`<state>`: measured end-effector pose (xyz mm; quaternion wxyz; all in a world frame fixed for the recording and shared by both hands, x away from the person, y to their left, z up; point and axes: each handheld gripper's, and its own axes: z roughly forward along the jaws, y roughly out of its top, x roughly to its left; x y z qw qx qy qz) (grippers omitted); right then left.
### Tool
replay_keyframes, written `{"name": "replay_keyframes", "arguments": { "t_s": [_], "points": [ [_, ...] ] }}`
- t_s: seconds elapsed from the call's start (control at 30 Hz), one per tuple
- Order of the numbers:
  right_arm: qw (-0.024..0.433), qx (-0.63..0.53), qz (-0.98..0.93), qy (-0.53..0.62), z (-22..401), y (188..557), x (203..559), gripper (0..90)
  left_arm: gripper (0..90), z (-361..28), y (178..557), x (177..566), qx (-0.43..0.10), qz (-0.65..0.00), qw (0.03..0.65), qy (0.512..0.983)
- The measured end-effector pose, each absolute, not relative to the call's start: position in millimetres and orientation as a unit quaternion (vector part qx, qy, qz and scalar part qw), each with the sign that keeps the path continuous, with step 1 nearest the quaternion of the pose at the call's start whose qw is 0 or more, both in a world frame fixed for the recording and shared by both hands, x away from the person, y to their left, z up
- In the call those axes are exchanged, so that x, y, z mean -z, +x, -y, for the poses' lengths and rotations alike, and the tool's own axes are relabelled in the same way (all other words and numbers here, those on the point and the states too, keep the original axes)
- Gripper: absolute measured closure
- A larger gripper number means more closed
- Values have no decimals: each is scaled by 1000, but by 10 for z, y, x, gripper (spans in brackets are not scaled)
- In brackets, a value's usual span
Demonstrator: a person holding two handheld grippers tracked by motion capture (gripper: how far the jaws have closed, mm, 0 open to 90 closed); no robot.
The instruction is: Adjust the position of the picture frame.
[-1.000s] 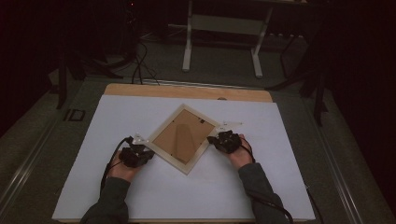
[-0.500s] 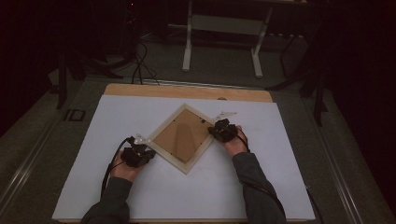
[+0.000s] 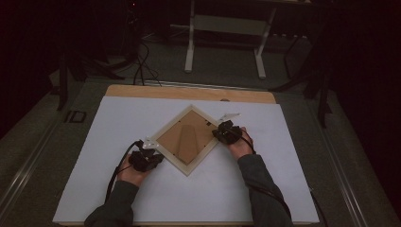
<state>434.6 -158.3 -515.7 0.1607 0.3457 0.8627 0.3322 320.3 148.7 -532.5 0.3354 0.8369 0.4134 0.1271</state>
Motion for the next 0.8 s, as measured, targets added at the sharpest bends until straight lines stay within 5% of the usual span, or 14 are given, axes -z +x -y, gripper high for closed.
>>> {"name": "replay_keyframes", "arguments": {
  "t_s": [0.8],
  "points": [
    [138,-313,-864,369,1887,4181,5112,900,858,-991,2960,5328,-108,-330,345,872]
  ]
}}
